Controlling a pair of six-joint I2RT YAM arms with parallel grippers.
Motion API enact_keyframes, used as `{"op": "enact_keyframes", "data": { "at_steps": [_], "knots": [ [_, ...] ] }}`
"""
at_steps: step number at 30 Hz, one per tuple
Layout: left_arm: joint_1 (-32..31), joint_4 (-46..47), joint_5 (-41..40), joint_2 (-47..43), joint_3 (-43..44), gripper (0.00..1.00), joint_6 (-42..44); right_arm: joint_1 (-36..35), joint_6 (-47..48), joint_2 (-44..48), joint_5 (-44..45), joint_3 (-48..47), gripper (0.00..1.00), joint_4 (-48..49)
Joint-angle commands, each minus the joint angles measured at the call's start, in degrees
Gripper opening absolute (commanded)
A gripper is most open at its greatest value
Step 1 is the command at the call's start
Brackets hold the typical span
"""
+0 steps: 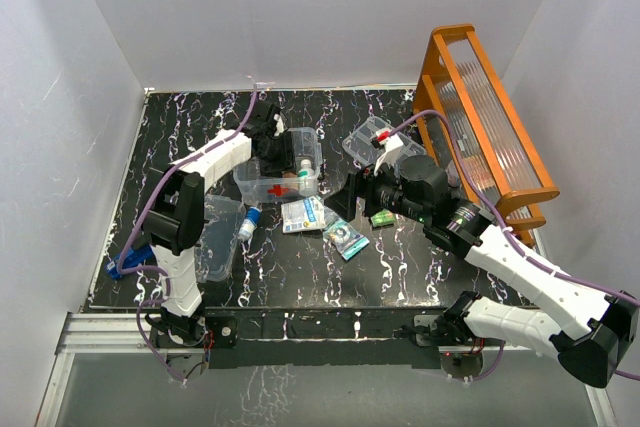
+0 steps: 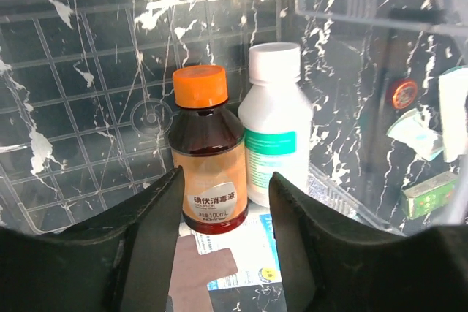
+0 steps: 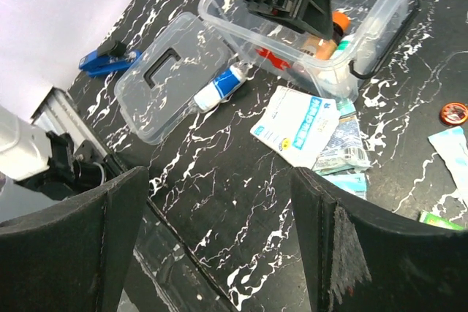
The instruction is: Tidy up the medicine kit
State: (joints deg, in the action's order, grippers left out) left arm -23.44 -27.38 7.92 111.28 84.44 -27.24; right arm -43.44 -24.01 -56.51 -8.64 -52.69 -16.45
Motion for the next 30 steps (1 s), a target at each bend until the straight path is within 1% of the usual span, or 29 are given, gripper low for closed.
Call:
{"op": "enact_keyframes", "data": {
  "at_steps": [1, 5, 8, 12, 14, 17, 22, 26, 30],
  "knots": [
    [-0.2, -3.2, -2.1, -5.6, 4.2, 0.51, 2.2, 0.0, -2.9, 0.1, 6.1, 0.2, 0.76, 0.9],
    [0.0, -3.9, -3.6, -10.0, 4.0, 0.54, 3.3, 0.0, -6.0, -1.6, 9.3, 1.5, 0.76, 1.0],
    [-0.1, -1.9, -2.9, -15.4, 1.5, 0.56, 4.1, 0.0, -8.2, -4.5, 9.8, 2.8, 0.71, 1.6],
    [-0.1, 0.9, 0.2, -24.3, -3.4, 0.57, 7.4, -0.1, -11.8, -9.9, 8.9, 4.1, 0.6, 4.5],
    [-0.1, 1.8, 0.5, -28.9, -6.3, 0.59, 7.8, 0.0, -13.0, -13.5, 8.1, 4.1, 0.56, 5.5],
    [-0.3, 5.1, 1.8, -36.9, -12.0, 0.59, 8.2, 0.0, -14.2, -19.1, 7.4, 4.3, 0.47, 6.7],
    [-0.5, 11.1, 3.4, -49.5, -21.4, 0.61, 5.5, -0.1, -15.9, -25.9, 6.5, 4.1, 0.46, 10.9],
    [-0.6, 11.9, 1.8, -57.0, -26.6, 0.61, 2.4, -0.2, -17.6, -28.8, 6.8, 3.0, 0.43, 11.4],
    [-0.6, 9.6, 3.5, -61.4, -29.0, 0.58, -0.8, -0.2, -17.5, -31.6, 6.6, 3.4, 0.43, 14.5]
  ]
}}
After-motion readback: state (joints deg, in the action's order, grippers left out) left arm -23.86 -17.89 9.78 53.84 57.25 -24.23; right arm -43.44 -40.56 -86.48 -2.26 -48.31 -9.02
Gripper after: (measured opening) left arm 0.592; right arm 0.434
